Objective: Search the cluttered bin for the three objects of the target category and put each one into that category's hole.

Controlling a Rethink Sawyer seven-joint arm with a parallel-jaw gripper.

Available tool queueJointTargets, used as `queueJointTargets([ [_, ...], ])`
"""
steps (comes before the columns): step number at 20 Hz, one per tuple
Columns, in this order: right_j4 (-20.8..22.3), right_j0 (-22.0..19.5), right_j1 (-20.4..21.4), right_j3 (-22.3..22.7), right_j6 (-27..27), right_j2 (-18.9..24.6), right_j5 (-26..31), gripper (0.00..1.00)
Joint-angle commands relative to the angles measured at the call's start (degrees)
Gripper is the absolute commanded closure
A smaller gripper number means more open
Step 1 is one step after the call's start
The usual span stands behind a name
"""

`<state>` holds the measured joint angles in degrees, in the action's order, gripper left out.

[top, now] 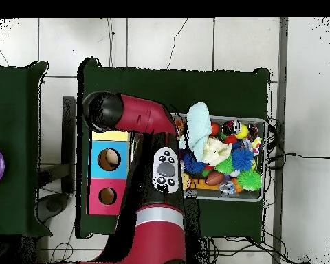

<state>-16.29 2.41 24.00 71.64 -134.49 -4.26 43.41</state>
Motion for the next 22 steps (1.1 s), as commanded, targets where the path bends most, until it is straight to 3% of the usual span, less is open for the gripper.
queueJointTargets([
  [1, 6.7, 4.6, 0.1, -2.3, -7.6, -5.6, -1.9, 1.0],
  [9, 3.9, 6.9, 6.6, 5.8, -8.9, -6.2, 5.1, 1.0],
  [18, 4.7, 8.1, 7.8, 12.1, -7.7, -7.3, 0.5, 1.0],
  [22, 5.8, 7.7, 6.5, 12.2, -6.7, -7.8, -2.5, 1.0],
])
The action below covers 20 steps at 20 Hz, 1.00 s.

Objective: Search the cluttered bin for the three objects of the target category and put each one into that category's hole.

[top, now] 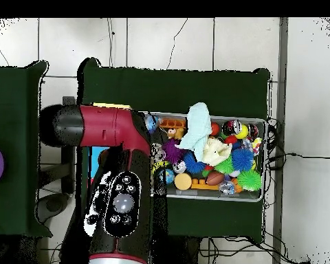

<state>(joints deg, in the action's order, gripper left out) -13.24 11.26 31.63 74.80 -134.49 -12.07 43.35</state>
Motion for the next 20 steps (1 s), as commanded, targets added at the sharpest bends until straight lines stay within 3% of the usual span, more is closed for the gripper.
queueJointTargets([
  [1, 3.0, -1.3, -1.4, 9.0, -6.3, 0.0, -2.9, 1.0],
  [8, 4.6, -2.7, -3.4, 7.9, -4.3, -0.4, -6.4, 1.0],
  [20, 4.4, -3.3, -6.4, 7.0, -6.6, 0.3, -10.4, 1.0],
])
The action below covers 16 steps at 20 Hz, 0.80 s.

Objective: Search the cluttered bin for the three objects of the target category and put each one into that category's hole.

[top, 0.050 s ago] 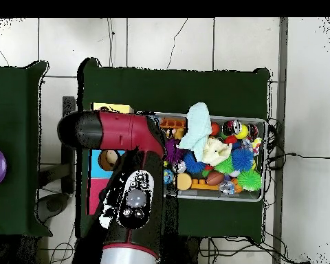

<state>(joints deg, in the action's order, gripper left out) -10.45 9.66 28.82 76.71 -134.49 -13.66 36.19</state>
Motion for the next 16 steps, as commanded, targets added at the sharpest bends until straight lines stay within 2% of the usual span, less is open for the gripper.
queueJointTargets([
  [1, 1.5, -1.6, -3.7, 5.1, -6.8, 1.8, -3.5, 1.0],
  [7, 0.3, -1.4, -4.6, 4.3, -7.4, 2.4, -2.7, 1.0],
  [12, -1.9, 1.9, -2.6, 6.5, -11.8, 1.7, 1.3, 1.0],
  [16, -3.7, 2.2, -1.1, 7.3, -12.0, 3.0, 3.7, 1.0],
])
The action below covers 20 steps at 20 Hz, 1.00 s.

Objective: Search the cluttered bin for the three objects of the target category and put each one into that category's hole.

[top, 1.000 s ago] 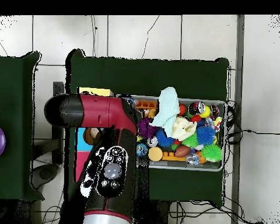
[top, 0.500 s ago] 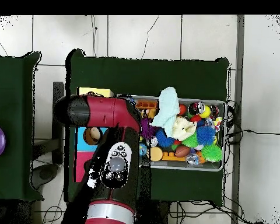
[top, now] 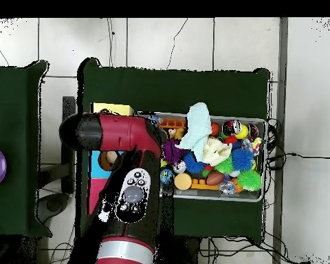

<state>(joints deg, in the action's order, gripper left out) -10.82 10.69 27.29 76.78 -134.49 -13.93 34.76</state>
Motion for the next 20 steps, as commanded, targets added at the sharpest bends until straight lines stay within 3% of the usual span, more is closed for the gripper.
queueJointTargets([
  [1, -3.7, 1.2, 0.7, 7.4, -12.0, 3.6, 5.5, 1.0],
  [6, -6.1, 2.8, 0.6, 6.2, -13.5, 3.3, 6.6, 1.0],
  [10, -6.0, 3.8, -2.9, 3.9, -13.7, 1.4, 2.2, 1.0],
  [20, -1.5, -2.4, -7.7, 2.6, -3.7, 3.4, -8.2, 1.0],
])
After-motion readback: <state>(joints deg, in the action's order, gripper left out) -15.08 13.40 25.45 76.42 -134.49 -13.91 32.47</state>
